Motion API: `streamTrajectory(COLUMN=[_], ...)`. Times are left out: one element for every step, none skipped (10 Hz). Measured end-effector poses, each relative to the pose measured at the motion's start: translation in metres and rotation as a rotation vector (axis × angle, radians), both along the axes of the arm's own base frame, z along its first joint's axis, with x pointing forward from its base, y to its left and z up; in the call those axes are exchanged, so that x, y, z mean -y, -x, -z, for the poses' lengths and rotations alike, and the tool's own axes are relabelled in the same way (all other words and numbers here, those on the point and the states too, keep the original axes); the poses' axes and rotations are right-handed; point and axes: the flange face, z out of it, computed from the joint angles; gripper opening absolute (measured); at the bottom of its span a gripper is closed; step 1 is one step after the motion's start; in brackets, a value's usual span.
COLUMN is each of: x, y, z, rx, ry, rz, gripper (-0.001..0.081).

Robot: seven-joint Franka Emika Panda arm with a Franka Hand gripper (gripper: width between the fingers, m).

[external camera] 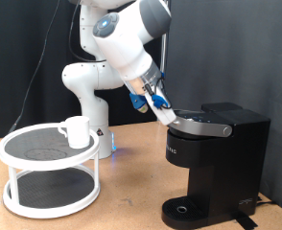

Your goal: Make a cup of coffee with the keurig machine

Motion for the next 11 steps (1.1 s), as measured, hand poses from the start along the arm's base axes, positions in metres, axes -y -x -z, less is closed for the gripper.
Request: streamTrajectory(x=[0.001, 0.004, 0.006, 0.007, 0.008, 0.008, 0.008, 0.007, 0.004, 0.003, 0.001], y=[-0.001, -0.003, -0.003, -0.003, -0.003, -0.003, -0.002, 0.000, 0.006, 0.013, 0.022], z=[0.011, 0.017, 0.018, 0.019, 0.019, 0.019, 0.019, 0.018, 0.016, 0.009, 0.002], rx=[-0.021, -0.031, -0.032, -0.033, -0.030, -0.021, 0.004, 0.040, 0.073, 0.102, 0.126], ry=[0.002, 0.002, 0.002, 0.002, 0.002, 0.000, 0.000, -0.005, -0.017, -0.032, -0.046], rz=[0.002, 0.007, 0.011, 0.014, 0.012, 0.000, -0.018, -0.036, -0.053, -0.063, -0.065], gripper=[0.0000, 0.0000, 0.0000, 0.0000, 0.0000, 0.0000, 0.0000, 0.0000, 0.0000, 0.0000, 0.0000])
